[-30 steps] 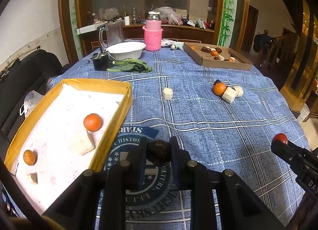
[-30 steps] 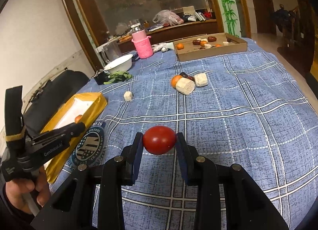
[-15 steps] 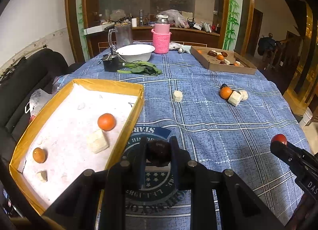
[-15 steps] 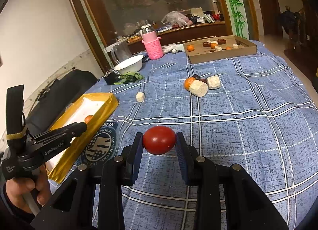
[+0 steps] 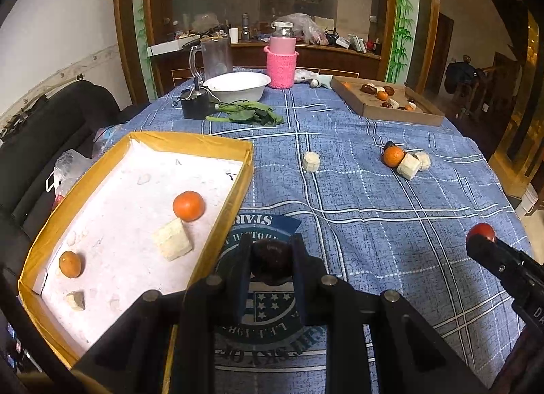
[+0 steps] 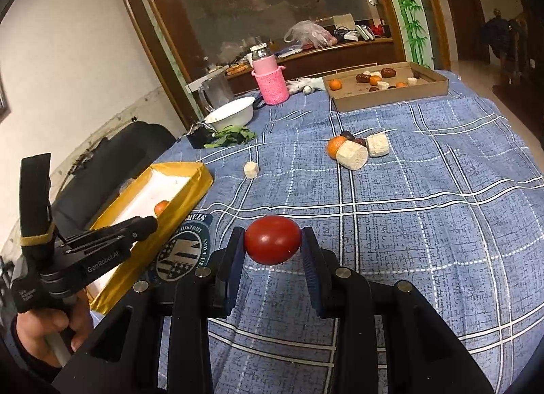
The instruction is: Organize fruits
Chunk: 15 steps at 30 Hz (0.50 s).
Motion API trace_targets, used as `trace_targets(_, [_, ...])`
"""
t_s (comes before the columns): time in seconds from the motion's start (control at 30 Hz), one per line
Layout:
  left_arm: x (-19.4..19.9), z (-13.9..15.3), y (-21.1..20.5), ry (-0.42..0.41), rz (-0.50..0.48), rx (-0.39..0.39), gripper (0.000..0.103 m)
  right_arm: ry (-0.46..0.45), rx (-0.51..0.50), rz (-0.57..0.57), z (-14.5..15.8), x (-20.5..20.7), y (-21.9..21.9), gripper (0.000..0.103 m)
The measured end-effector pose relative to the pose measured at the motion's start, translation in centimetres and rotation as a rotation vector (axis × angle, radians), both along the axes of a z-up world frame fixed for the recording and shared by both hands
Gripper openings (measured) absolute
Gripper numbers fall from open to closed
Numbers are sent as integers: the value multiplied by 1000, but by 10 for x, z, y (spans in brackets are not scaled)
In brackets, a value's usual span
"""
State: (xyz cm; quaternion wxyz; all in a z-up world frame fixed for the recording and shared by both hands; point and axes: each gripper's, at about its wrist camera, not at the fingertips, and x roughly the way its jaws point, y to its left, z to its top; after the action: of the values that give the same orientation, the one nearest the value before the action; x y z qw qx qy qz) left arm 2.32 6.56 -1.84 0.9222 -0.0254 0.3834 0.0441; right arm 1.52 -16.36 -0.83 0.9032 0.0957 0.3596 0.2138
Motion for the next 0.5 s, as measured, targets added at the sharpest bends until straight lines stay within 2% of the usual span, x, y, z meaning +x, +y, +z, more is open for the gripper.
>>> trace_targets(0.5, [7, 2, 4, 1, 12, -13, 24, 27, 1, 4, -9, 11, -2, 32])
